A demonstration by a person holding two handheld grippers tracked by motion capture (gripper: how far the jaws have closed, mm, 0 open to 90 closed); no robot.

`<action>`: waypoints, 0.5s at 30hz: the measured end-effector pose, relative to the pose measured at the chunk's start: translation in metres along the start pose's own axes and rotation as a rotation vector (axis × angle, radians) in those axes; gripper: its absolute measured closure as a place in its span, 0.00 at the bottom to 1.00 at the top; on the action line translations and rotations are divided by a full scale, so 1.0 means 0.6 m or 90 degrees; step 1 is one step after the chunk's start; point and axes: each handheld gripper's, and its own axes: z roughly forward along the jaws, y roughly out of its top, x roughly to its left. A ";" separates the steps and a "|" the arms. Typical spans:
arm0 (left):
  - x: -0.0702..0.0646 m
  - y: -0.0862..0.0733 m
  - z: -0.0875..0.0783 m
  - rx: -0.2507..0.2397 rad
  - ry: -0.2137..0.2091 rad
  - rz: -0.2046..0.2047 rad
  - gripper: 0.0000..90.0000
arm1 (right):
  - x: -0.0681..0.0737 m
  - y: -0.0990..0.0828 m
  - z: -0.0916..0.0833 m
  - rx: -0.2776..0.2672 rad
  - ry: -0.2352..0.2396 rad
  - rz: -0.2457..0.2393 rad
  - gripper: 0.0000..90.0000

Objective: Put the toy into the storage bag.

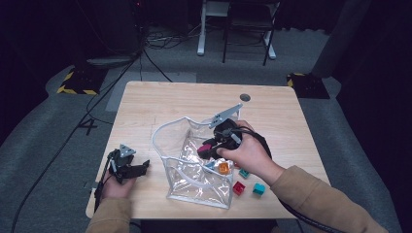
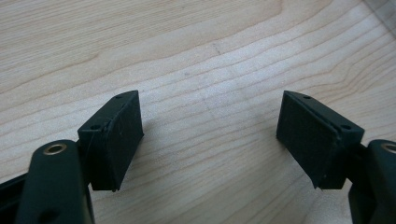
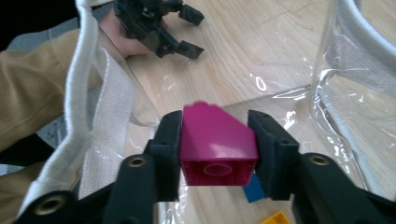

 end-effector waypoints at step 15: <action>0.000 0.000 0.000 0.000 0.000 0.000 0.26 | -0.012 0.001 -0.095 -0.130 -0.029 -0.020 0.40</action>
